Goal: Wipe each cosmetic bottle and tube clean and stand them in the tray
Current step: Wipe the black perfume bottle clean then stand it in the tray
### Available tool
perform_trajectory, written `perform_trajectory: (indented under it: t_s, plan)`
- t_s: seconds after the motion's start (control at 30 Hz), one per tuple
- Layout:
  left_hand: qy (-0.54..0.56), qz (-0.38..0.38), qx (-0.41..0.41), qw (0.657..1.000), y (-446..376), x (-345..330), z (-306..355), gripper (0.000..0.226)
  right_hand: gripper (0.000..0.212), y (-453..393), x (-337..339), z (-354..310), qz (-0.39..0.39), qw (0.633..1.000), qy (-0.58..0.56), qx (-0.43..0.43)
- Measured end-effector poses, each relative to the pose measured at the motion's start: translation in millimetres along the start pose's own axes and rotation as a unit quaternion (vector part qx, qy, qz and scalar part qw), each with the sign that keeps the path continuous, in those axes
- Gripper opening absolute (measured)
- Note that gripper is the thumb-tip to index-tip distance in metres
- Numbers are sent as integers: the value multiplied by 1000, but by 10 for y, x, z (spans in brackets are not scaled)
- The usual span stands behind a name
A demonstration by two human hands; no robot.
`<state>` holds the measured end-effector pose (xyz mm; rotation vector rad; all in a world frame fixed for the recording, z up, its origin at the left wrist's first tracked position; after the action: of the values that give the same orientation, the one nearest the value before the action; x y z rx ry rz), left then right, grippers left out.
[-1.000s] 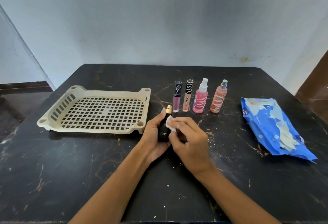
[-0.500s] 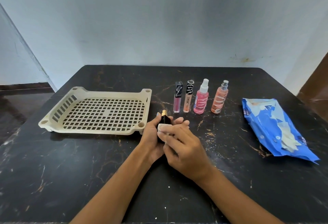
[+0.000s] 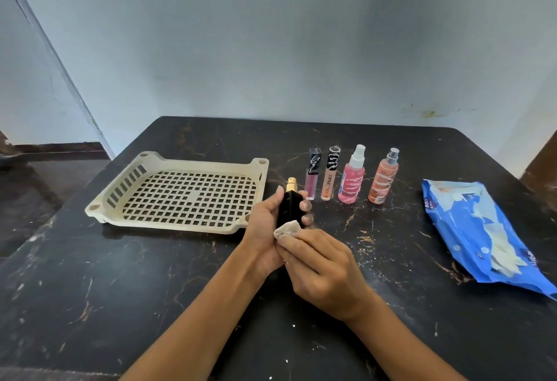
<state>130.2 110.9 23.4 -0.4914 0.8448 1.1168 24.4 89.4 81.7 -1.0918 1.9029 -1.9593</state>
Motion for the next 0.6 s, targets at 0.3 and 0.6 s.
perform_trajectory:
  t_s: [0.3,0.6]
  plan:
    - [-110,-2,-151,982,80,-88,606,22,15,1,-33,65,-27,999,-7,-28]
    - [-441,87,-300,842,-74,206,1530,18,21,7,-144,161,-88,993,-20,-76]
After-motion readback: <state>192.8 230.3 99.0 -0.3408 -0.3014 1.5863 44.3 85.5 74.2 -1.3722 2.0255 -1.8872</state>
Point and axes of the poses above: each hand's wrist, its own y-axis away from the middle knuckle, its own x-axis out of the back of the hand, z = x × y, the point moved 9 cm from there along -y, towards the middle knuckle, and after that the axes turned 15 degrees about -x, right-handed, at the moved point
